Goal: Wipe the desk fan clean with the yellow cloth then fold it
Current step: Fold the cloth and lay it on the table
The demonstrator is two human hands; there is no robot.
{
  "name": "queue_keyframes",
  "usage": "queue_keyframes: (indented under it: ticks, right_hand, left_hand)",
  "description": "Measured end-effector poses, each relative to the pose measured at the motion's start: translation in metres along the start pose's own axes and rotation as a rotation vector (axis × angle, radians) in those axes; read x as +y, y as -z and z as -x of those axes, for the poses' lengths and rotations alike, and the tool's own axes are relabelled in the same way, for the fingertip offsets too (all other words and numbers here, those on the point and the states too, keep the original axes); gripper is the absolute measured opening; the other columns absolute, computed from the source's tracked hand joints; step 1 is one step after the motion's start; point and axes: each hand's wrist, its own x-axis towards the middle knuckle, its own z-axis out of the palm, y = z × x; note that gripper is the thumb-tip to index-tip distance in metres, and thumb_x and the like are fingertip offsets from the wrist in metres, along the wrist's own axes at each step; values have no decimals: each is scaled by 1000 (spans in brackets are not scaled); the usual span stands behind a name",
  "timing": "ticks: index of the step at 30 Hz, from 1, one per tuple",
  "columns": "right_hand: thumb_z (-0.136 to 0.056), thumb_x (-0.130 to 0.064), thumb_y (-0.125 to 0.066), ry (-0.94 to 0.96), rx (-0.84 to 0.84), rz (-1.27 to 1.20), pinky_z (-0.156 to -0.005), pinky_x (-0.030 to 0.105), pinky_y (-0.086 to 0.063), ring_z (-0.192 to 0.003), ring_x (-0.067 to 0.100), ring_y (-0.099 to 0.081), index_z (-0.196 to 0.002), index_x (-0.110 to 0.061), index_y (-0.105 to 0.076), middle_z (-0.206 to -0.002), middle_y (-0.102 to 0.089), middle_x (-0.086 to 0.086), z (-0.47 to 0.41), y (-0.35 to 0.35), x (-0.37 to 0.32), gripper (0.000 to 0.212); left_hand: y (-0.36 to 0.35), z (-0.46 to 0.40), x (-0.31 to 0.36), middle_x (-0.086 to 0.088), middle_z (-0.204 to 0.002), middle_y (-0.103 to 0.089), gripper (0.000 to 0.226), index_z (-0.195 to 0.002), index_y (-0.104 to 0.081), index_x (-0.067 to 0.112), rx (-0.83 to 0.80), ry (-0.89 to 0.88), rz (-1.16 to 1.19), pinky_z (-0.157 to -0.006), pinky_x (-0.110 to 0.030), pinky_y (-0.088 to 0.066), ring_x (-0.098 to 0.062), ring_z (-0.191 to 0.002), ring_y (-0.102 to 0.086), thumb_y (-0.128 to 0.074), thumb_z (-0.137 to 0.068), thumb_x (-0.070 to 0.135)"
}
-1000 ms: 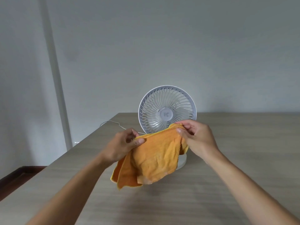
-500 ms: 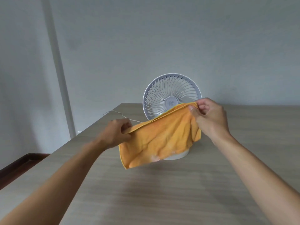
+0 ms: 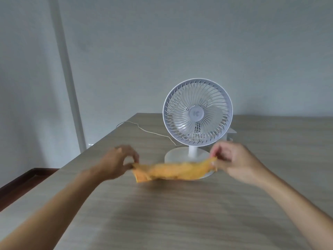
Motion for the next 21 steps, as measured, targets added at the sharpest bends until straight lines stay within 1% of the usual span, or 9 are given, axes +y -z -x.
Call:
queue_keyframes:
  ticks: [1, 3, 5, 8, 10, 11, 13, 15, 21]
  right_hand:
    - [-75, 7, -74, -33, -181, 47, -77, 44, -52, -72, 14, -63, -74, -20, -66, -77, -70, 7, 14, -3, 4, 28]
    - [-69, -10, -84, -122, -546, 168, -88, 44, -55, -84, 14, -68, -85, -19, -71, -89, -74, 6, 37, -10, 6, 23]
    - [-67, -18, -89, -151, -698, 201, -95, 33, -53, -96, 14, -70, -97, -16, -72, -98, -76, 3, 45, -14, 4, 35]
    - [-76, -19, -83, -117, -467, 131, -93, 20, -52, -96, 7, -70, -96, -20, -73, -98, -77, -3, 37, -21, 6, 23]
    - [-81, -35, -76, -47, -310, 302, -94, 20, -51, -99, -3, -65, -98, -29, -72, -99, -74, -13, 28, -29, 15, 19]
    - [-82, -44, -71, -17, -288, 424, -96, 23, -49, -103, -4, -62, -102, -32, -70, -103, -72, -17, 25, -34, 21, 24]
    - [-83, -54, -63, -7, -308, 611, -99, 26, -44, -114, 1, -55, -112, -35, -64, -114, -64, -21, 25, -44, 34, 36]
    - [-83, -58, -59, -45, -344, 660, -102, 25, -40, -122, 4, -48, -121, -37, -58, -125, -58, -20, 31, -48, 42, 43]
    - [-70, -81, -45, 0, -315, 649, -106, 27, -39, -124, 5, -46, -125, -35, -56, -126, -56, -16, 49, -64, 37, 72]
  left_hand:
    - [-1, 13, 0, 9, -110, -63, 27, -80, -62, 38, -207, -2, -23, -100, -25, -40, -4, -105, -55, -76, -72, 16]
    - [2, 30, 6, 17, -130, -50, 33, -86, -65, 44, -565, 100, -3, -99, -5, -25, 2, -123, -41, -73, -68, 17]
    - [7, 33, 17, 22, -138, -43, 44, -97, -67, 42, -637, 212, 187, -103, -11, -24, 4, -130, -34, -63, -60, 18]
    - [-11, 21, 44, 15, -133, -55, 37, -92, -69, 36, -406, 296, 454, -107, -24, -34, -1, -129, -44, -55, -59, 26]
    - [-44, 12, 58, 8, -126, -61, 35, -100, -65, 39, -235, 297, 278, -102, -26, -39, -12, -121, -53, -51, -68, 41]
    - [-60, 10, 62, 5, -129, -59, 43, -113, -61, 35, -205, 290, 172, -101, -27, -38, -17, -123, -53, -48, -75, 47]
    - [-88, 5, 64, -1, -146, -44, 57, -138, -43, 24, -247, 311, -9, -111, -31, -27, -20, -137, -37, -38, -89, 53]
    - [-99, 1, 56, -2, -158, -24, 65, -147, -26, 22, -296, 329, -122, -120, -35, -10, -19, -147, -15, -30, -93, 59]
    - [-87, -6, 21, 5, -163, 1, 90, -146, -10, 49, -495, 288, -173, -120, -47, 5, -21, -150, 3, -22, -67, 91]
